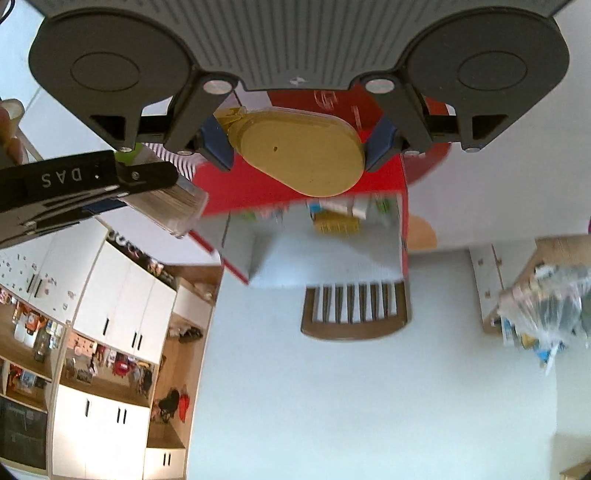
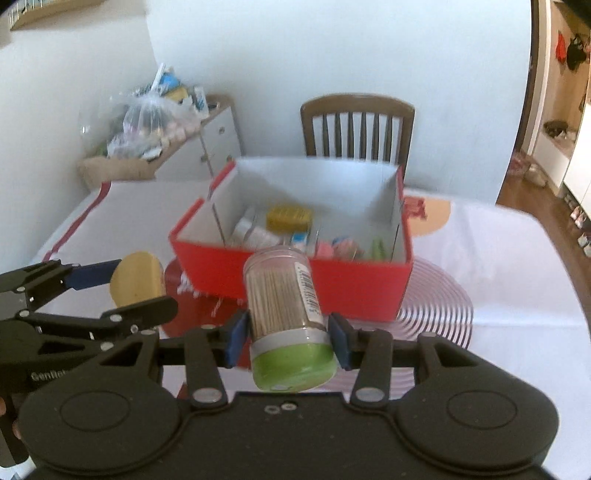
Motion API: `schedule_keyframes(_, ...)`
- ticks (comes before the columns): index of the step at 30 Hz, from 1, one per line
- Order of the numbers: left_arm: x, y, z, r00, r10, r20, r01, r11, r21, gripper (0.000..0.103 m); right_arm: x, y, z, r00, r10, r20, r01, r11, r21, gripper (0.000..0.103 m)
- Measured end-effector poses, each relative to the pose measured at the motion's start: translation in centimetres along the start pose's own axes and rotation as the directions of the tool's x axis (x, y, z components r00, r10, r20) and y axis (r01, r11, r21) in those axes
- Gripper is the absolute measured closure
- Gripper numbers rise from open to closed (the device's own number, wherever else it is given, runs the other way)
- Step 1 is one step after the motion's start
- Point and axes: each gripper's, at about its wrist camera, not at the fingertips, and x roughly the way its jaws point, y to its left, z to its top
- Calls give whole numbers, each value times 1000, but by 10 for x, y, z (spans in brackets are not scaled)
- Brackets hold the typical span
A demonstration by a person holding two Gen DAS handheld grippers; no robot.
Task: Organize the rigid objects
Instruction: 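Carry the yellow lid and toothpick jar into the red box with both tools, then open both tools releasing the yellow lid and toothpick jar inside the box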
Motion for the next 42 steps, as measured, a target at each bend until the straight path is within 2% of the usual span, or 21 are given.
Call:
schedule_keyframes(9,16,2,59,997,40,59,-41,999,13,26,2,-12,38,998,-14,55,15,1000,-20,57)
schedule_keyframes(19,73,22,92,998,58,-18,-59,997,-55,26,38,-33,65,998,-56,41,58,997,-46,57)
schedule_keyframes(29,150,24,92,989,79,-125,-85,995,-45,26,101,-46,76,997,-54,-54,48,993,-105,60)
schedule_keyframes(35,190,28,87,975,95,-198,-105,994,-37,26,132,-49,71,994,-51,-92,39,991,-127,61)
schedule_keyframes(42,225,28,82,958,97,-270,-109,994,-31,26,147,-53,65,992,-23,-124,6,990,-140,61)
